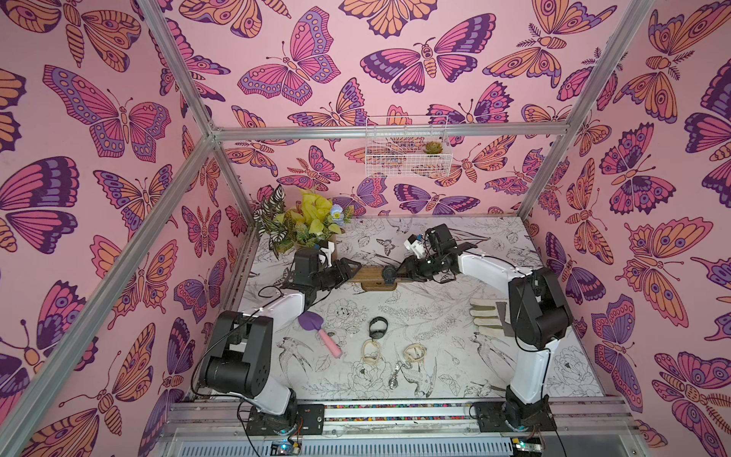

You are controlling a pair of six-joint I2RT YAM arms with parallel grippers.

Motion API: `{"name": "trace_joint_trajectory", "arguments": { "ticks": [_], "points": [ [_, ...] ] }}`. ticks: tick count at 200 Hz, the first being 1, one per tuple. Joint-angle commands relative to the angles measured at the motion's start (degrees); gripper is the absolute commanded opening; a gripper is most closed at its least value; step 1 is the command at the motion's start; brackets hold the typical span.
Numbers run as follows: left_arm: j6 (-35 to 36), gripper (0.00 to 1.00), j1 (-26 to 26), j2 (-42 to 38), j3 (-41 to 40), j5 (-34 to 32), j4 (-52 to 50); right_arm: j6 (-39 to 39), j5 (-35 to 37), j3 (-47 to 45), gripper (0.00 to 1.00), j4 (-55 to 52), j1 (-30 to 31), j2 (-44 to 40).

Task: Place watch on stand
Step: Place the watch on the stand, then pick up the watch at the center of the board.

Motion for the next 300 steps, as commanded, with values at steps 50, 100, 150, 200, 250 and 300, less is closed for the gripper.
{"name": "trace_joint_trajectory", "arguments": {
  "ticks": [50,100,150,200,250,300],
  "points": [
    [2.9,0.6,-0.7,-6.0,-2.8,-3.1,-4.3,-4.2,4.2,1.3,0.09,-5.0,3.4,-5.1],
    [7.3,0.6,-3.1,-13.2,-4.3,-7.2,-12.9,-10.9,13.5,-0.4,0.19,-13.2,11.7,-10.1],
    [7.7,0.59,-4.0,-22.5,-8.4,-11.3,-18.9,-12.4,18.4,-8.3,0.36,-14.3,20.3,-15.6],
    [6.4,0.59,-4.1,-26.7,-9.5,-15.1,-24.6,-14.0,21.2,-13.5,0.37,-12.2,25.7,-16.0],
    [4.8,0.6,-4.1,-27.8,-9.3,-17.1,-26.3,-17.6,23.3,-11.3,0.44,-11.7,27.1,-11.4],
    [3.3,0.6,-4.0,-25.0,-8.5,-17.9,-27.9,-20.1,26.3,-7.9,0.44,-11.3,28.5,-7.7]
  ]
}}
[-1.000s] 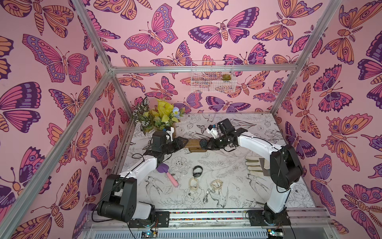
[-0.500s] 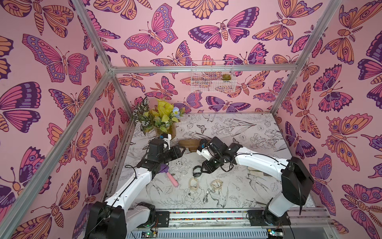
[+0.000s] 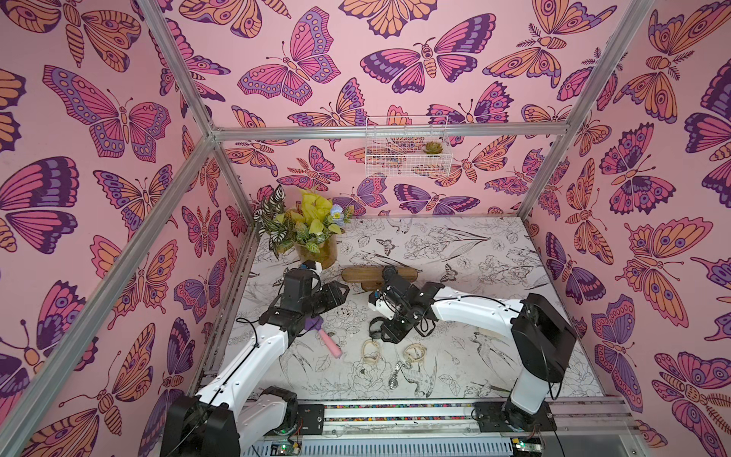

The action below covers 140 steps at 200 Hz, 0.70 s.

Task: Place watch on stand
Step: Pick up the watch at the center of the board.

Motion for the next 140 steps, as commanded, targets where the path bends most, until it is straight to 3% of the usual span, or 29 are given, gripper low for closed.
{"name": "trace_joint_trajectory", "arguments": {
  "ticks": [1,140],
  "points": [
    [-0.9,0.6,-0.2,1.6,0.0,-0.7,-2.0,-2.1,2.0,2.7,0.44,0.2,0.5,0.9],
    [0.4,0.61,1.7,4.3,0.2,0.0,-2.0,-5.6,0.8,9.3,0.42,-1.6,0.7,8.4]
  ]
}}
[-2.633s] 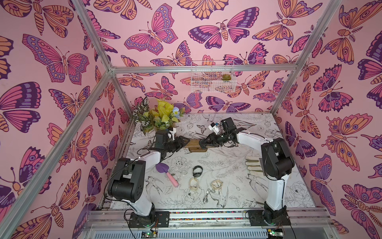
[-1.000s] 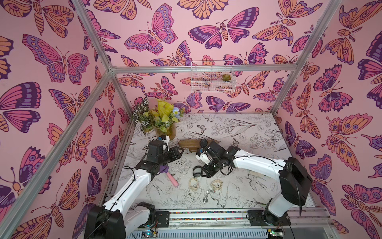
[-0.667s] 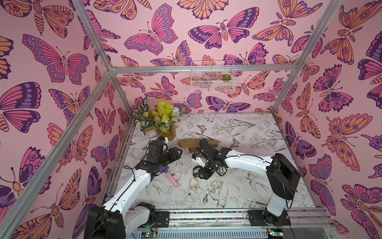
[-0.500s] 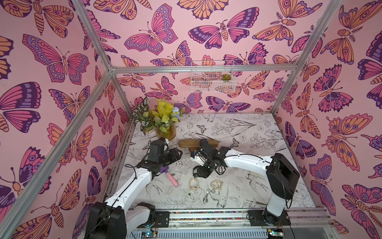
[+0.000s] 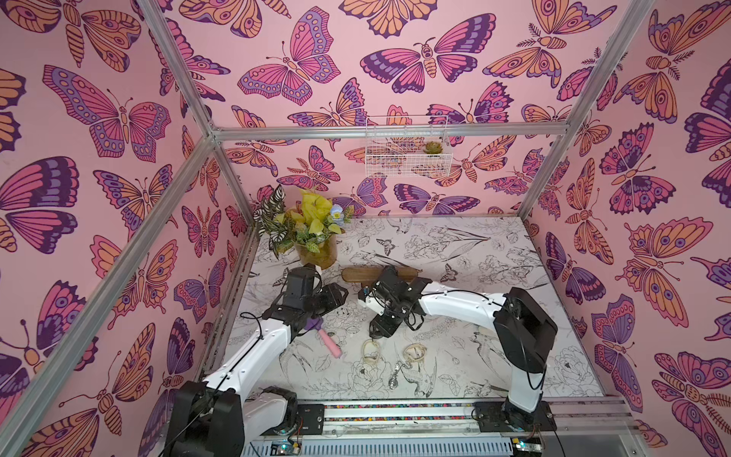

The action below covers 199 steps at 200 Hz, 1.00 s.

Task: Place watch on stand
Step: Pick up the watch at the center of the board.

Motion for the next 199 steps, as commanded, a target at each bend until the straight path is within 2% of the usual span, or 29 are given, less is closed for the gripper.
{"name": "trace_joint_trajectory", "arguments": {
  "ticks": [1,55,91,145,199],
  "points": [
    [0.7,0.61,0.6,0.7,0.1,0.0,-1.0,-1.2,-0.8,2.2,0.42,-1.5,0.4,2.0],
    [1.1,0.61,1.1,1.3,-0.1,0.2,-1.0,-1.3,-0.8,3.2,0.35,-2.1,0.4,4.2],
    [1.3,0.61,1.3,2.1,0.1,0.3,-0.9,-1.1,-1.6,3.1,0.22,-2.2,0.6,4.7],
    [1.1,0.61,1.4,3.1,0.4,1.0,-0.4,-0.1,-3.1,1.0,0.1,-0.6,0.8,4.1],
    [1.0,0.61,1.4,2.8,0.2,2.2,0.4,1.5,-6.5,-0.4,0.05,0.9,0.3,1.9]
  ]
}}
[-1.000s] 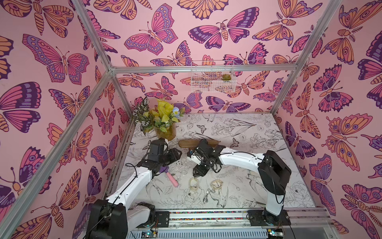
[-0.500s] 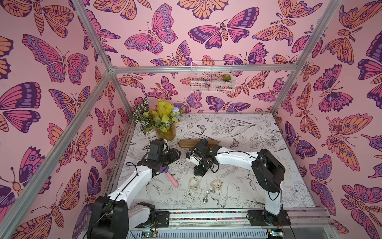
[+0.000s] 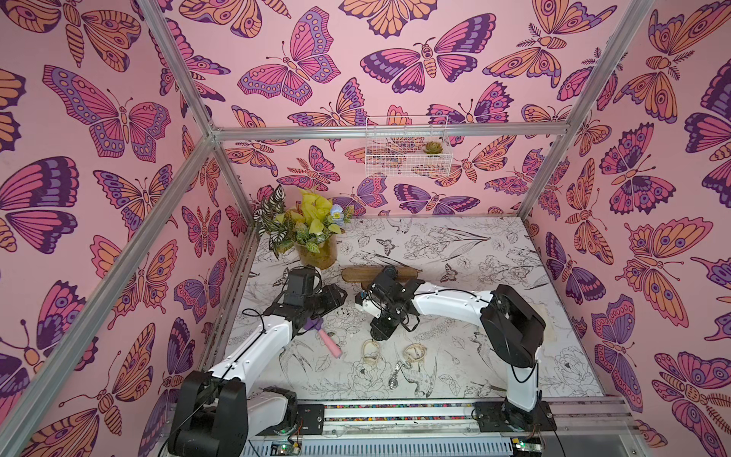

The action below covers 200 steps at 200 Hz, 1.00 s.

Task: Place watch on stand
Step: Pick up the watch at the center of the board.

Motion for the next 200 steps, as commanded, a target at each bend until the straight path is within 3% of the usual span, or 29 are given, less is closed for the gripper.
{"name": "trace_joint_trajectory", "arguments": {
  "ticks": [1,103,153,200],
  "points": [
    [0.8,0.61,0.4,0.0,0.1,1.7,0.5,1.3,-3.0,-0.9,0.05,0.2,0.1,-1.7],
    [1.6,0.6,-0.2,-3.7,-2.3,10.5,10.3,14.8,-19.8,-7.3,0.03,13.2,-10.6,-13.4],
    [6.2,0.6,-8.2,-4.3,1.1,11.0,13.0,24.1,-26.4,-12.3,0.03,23.4,-17.5,-19.9],
    [4.5,0.64,-11.7,-2.8,3.4,13.1,18.0,35.4,-33.8,-17.8,0.03,35.8,-24.0,-26.0]
  ]
}}
